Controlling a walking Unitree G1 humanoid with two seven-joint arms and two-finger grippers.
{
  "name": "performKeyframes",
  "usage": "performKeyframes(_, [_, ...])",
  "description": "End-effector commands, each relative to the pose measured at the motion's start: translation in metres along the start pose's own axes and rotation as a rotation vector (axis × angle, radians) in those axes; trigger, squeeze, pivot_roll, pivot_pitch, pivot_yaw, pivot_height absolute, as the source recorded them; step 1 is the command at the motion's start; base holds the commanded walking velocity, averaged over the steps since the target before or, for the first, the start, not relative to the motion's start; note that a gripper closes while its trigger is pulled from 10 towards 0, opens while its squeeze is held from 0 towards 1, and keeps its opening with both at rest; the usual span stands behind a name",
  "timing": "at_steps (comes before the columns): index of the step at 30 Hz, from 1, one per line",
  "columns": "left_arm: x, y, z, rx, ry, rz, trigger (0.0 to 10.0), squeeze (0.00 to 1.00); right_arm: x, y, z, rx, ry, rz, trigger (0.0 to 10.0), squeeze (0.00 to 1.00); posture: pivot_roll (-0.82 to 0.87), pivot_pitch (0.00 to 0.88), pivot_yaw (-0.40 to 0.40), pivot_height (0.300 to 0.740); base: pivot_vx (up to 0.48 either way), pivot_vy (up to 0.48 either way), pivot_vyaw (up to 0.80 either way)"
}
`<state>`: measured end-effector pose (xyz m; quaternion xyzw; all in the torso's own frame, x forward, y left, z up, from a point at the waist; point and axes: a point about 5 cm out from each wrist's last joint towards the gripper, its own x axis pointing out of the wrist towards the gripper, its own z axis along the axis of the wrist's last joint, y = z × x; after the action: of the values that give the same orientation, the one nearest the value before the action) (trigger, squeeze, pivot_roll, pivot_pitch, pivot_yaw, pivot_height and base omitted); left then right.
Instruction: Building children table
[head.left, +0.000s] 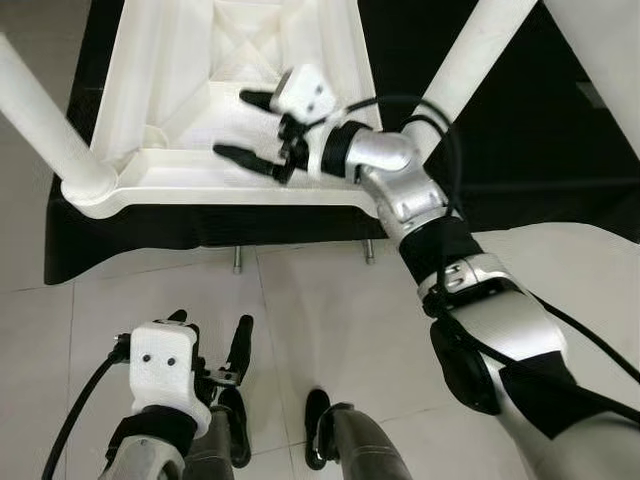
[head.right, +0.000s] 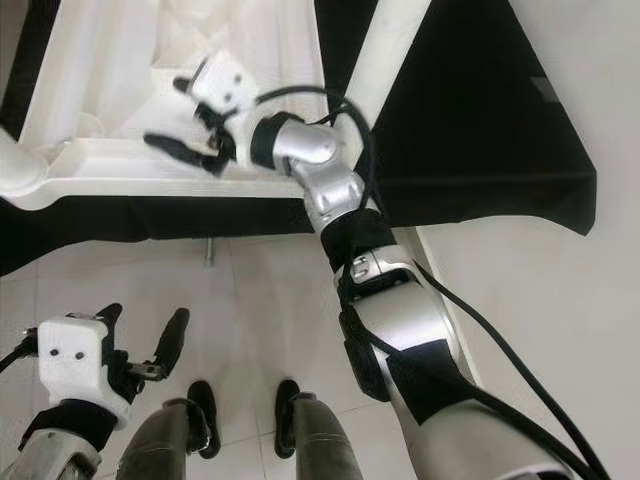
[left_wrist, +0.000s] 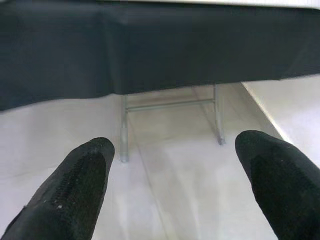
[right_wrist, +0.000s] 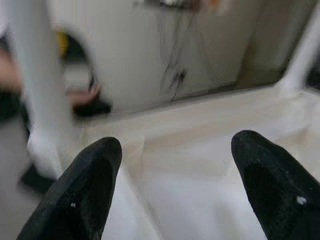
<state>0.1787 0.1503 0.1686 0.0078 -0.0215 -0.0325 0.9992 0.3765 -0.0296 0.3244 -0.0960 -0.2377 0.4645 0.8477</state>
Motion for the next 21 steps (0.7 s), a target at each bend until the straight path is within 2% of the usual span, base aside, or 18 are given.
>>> performKeyframes(1, [0.006,0.008,-0.008,0.040,0.020,0.004,10.0,0.00,-0.015,-0.002,-0.005,0.108,-0.069,-0.117,10.0,0.00,0.00,0.190,-0.122,0.740,0.000,0.000,0.00])
performKeyframes(3, [0.014,0.014,-0.008,0.069,0.005,0.020,10.0,0.00,-0.024,0.005,-0.011,0.131,-0.084,-0.131,10.0,0.00,0.00,0.156,-0.117,0.740,0.000,0.000,0.00])
performKeyframes(6, [0.016,0.017,-0.008,0.082,-0.003,0.029,10.0,0.00,-0.029,0.008,-0.013,0.143,-0.093,-0.120,10.0,0.00,0.00,0.156,-0.117,0.740,0.000,0.000,0.00])
performKeyframes(7, [0.021,0.022,-0.007,0.099,-0.017,0.052,10.0,0.00,-0.037,0.015,-0.017,0.152,-0.100,-0.109,10.0,0.00,-0.01,0.116,-0.109,0.740,0.000,0.000,0.00])
performKeyframes(8, [0.021,0.022,-0.007,0.099,-0.017,0.052,10.0,0.00,-0.037,0.015,-0.017,0.152,-0.100,-0.109,10.0,0.00,-0.01,0.116,-0.109,0.740,0.000,0.000,0.00])
performKeyframes(9, [0.031,0.032,-0.007,0.130,-0.036,0.104,10.0,0.00,-0.060,0.029,-0.033,0.265,-0.070,-0.055,10.0,0.00,-0.01,0.077,-0.095,0.740,0.000,0.000,0.00])
performKeyframes(10, [0.031,0.032,-0.007,0.130,-0.036,0.104,10.0,0.00,-0.060,0.029,-0.033,0.265,-0.070,-0.055,10.0,0.00,-0.01,0.077,-0.095,0.740,0.000,0.000,0.00])
performKeyframes(11, [0.034,0.035,-0.007,0.140,-0.041,0.119,10.0,0.00,-0.067,0.033,-0.039,0.312,-0.054,-0.046,10.0,0.00,-0.01,0.075,-0.094,0.740,0.000,0.000,0.00])
performKeyframes(12, [0.035,0.037,-0.008,0.158,-0.038,0.127,10.0,0.00,-0.076,0.039,-0.048,0.339,-0.027,-0.052,10.0,0.00,-0.01,0.068,-0.089,0.740,0.000,0.000,0.00])
performKeyframes(13, [0.035,0.037,-0.008,0.158,-0.038,0.127,10.0,0.00,-0.076,0.039,-0.048,0.339,-0.027,-0.052,10.0,0.00,-0.01,0.068,-0.089,0.740,0.000,0.000,0.00])
performKeyframes(14, [0.035,0.037,-0.009,0.172,-0.036,0.130,10.0,0.00,-0.082,0.043,-0.054,0.354,0.000,-0.065,10.0,0.00,-0.01,0.064,-0.088,0.740,0.000,0.000,0.00])
performKeyframes(15, [0.034,0.036,-0.010,0.170,-0.030,0.116,10.0,0.00,-0.093,0.050,-0.069,0.365,0.067,-0.101,10.0,0.00,-0.02,0.049,-0.081,0.740,0.000,0.000,0.00])
performKeyframes(16, [0.034,0.036,-0.010,0.170,-0.030,0.116,10.0,0.00,-0.093,0.050,-0.069,0.365,0.067,-0.101,10.0,0.00,-0.02,0.049,-0.081,0.740,0.000,0.000,0.00])
performKeyframes(17, [0.033,0.035,-0.011,0.158,-0.023,0.100,10.0,0.00,-0.102,0.056,-0.082,0.385,0.125,-0.134,10.0,0.00,-0.02,0.046,-0.078,0.740,0.000,0.000,0.00])
performKeyframes(18, [0.033,0.035,-0.011,0.158,-0.023,0.100,10.0,0.00,-0.102,0.056,-0.082,0.385,0.125,-0.134,10.0,0.00,-0.02,0.046,-0.078,0.740,0.000,0.000,0.00])
performKeyframes(19, [0.028,0.031,-0.014,0.131,-0.013,0.068,10.0,0.00,-0.120,0.069,-0.098,0.443,0.210,-0.203,10.0,0.00,-0.02,0.042,-0.071,0.740,0.000,0.000,0.00])
performKeyframes(21, [0.026,0.029,-0.014,0.123,-0.010,0.059,10.0,0.00,-0.125,0.073,-0.101,0.468,0.226,-0.222,10.0,0.00,-0.02,0.042,-0.071,0.740,0.000,0.000,0.00])
